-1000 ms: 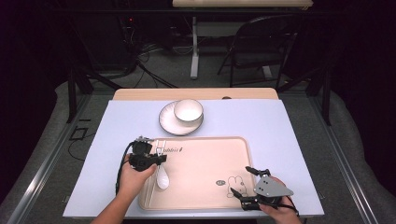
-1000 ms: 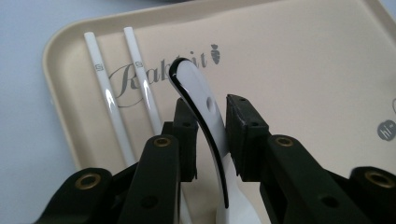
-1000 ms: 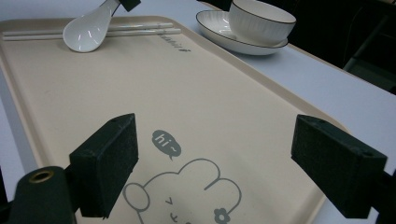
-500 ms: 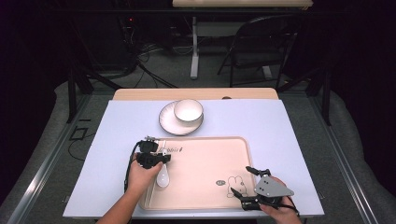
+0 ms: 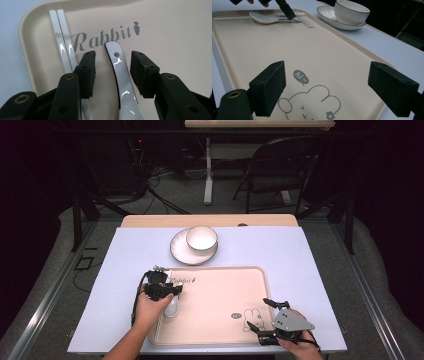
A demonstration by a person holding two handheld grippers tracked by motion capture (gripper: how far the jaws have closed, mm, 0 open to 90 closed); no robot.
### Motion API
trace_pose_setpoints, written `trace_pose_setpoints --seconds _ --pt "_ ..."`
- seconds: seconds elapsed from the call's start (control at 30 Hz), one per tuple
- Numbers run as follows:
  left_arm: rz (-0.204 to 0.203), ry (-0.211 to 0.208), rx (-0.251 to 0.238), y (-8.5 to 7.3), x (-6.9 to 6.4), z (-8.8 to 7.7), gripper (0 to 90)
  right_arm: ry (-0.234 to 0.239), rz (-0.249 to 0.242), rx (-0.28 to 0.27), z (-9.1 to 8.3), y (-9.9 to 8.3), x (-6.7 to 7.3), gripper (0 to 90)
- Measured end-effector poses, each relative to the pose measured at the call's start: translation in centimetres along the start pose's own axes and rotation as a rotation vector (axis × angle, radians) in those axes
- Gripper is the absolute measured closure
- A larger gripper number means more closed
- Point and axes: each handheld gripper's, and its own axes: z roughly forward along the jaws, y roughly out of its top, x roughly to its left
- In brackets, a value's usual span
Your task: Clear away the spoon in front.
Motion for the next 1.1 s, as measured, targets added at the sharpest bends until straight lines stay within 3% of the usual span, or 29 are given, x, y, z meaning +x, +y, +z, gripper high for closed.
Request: trace_pose_setpoints --seconds 0.57,0.87,1.1 --pt "0.053 -0.029 -0.045 0.0 -0.9 -0.4 41.5 0.0 -0.001 0.0 0.0 0.0 0.0 14.1" --pt "0.11 0.018 -0.061 0.1 -1.3 -0.9 33.3 0.0 0.001 0.0 0.0 0.0 0.0 14.1" --pt "0.12 0.024 -0.059 0.4 -1.5 -1.4 32.6 0.002 0.001 -0.001 0.0 0.0 0.0 14.1"
